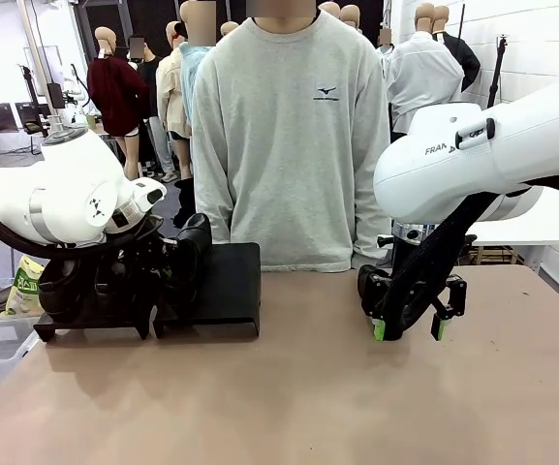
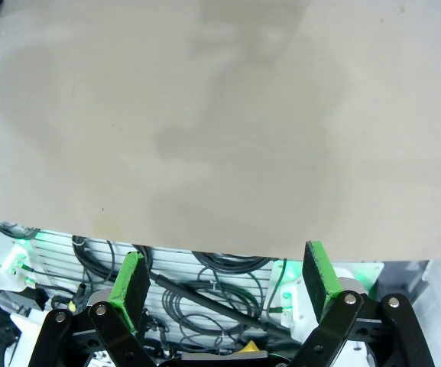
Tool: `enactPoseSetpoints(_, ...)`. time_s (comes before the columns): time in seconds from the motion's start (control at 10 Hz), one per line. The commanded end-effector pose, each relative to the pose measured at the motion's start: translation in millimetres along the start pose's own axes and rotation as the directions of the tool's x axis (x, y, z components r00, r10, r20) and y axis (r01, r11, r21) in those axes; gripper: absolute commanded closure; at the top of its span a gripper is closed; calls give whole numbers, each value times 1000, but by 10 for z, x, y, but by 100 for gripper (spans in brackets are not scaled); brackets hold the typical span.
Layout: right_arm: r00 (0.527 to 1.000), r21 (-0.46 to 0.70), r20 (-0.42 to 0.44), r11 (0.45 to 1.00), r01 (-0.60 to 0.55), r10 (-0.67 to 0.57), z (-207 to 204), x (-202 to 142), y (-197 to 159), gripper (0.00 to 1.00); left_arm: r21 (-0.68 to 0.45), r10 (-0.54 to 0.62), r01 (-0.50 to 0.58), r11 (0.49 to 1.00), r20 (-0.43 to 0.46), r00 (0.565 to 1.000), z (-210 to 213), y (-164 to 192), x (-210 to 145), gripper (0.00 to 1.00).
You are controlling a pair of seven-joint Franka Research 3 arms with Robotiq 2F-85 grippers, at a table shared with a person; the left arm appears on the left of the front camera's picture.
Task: Organize the shoes by placing them on the stand.
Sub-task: Place the Shoe from the middle of the table onto the Shoes Stand.
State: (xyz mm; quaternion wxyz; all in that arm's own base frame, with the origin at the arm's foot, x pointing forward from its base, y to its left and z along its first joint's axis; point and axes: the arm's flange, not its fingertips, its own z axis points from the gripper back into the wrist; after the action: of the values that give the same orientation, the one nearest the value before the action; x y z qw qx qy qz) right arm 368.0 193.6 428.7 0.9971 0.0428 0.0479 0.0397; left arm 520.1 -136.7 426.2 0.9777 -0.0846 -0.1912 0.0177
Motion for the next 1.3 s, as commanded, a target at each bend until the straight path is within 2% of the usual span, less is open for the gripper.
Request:
enactPoseSetpoints(0.0,1000,0,0,1000,17,-17,22,23,32,0,21,20,-19,1000,-12,1000,12,-53,41,100)
enactPoseSetpoints(0.2,1000,0,0,1000,17,-17,22,23,32,0,28,29,-28,999,-37,999,-23,-90,27,100)
enactPoseSetpoints(0.3,1000,0,0,1000,17,-17,22,23,32,0,28,45,-43,999,-49,998,-22,-95,28,87)
enactPoseSetpoints(0.7,1000,0,0,1000,17,-17,22,23,32,0,26,48,-46,999,-51,998,-16,-92,24,12)
enactPoseSetpoints(0.8,1000,0,0,1000,17,-17,22,23,32,0,27,46,-45,999,-40,998,36,-98,25,0)
enactPoseSetpoints(1.1,1000,0,0,1000,17,-17,22,23,32,0,29,37,-37,999,-15,999,289,-103,18,0)
enactPoseSetpoints(1.2,1000,0,0,1000,17,-17,22,23,32,0,19,57,-56,998,-65,996,337,-94,13,0)
